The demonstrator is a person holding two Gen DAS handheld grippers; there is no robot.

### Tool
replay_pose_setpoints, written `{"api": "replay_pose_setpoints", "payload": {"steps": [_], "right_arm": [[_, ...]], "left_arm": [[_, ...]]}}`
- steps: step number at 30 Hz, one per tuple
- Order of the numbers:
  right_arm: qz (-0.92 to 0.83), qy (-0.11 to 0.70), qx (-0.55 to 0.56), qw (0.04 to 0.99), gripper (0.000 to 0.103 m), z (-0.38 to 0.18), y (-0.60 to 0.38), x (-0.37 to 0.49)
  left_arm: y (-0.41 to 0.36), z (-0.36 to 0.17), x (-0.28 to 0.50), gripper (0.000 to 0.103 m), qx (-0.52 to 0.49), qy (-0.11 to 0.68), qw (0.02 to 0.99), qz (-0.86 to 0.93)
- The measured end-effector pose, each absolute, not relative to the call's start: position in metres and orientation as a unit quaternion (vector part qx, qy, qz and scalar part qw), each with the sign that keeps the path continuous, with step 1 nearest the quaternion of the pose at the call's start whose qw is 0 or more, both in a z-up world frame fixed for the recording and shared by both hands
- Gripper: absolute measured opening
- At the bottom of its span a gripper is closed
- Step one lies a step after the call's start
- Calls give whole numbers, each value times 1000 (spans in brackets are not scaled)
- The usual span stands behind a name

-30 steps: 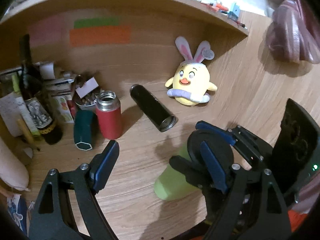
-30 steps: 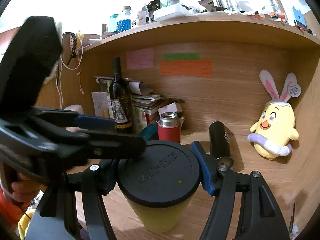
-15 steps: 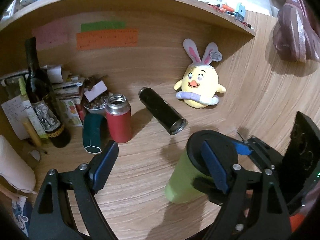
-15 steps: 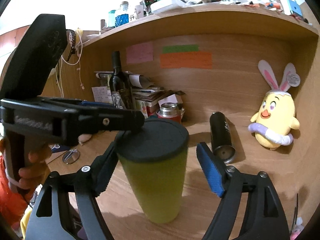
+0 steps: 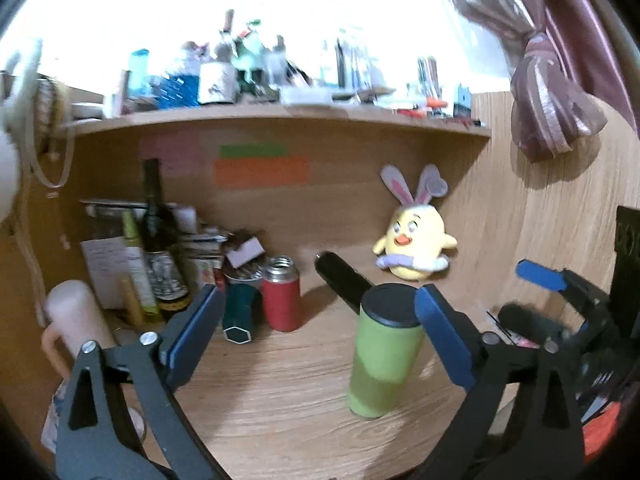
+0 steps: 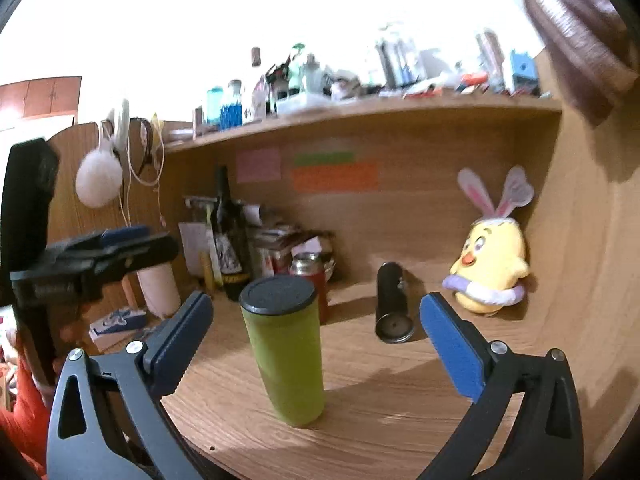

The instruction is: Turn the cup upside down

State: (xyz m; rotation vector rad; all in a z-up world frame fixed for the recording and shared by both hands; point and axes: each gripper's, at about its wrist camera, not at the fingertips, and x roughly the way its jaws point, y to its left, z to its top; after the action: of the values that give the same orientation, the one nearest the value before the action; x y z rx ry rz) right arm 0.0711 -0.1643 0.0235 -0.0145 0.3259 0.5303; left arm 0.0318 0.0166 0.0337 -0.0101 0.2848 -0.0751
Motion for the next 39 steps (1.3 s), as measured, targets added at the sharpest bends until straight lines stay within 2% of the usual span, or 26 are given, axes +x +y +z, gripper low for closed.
{"api": "replay_pose_setpoints", "payload": {"steps": [15,39], "right_arm": [[227,139,7,964,103,25,-176,31],[221,136,21,966,103,24,-187,32]], "left_arm": [[-9,11,-31,103,-19,88,996,-13],[-13,3,-27,103,-21,98,995,-21]]}}
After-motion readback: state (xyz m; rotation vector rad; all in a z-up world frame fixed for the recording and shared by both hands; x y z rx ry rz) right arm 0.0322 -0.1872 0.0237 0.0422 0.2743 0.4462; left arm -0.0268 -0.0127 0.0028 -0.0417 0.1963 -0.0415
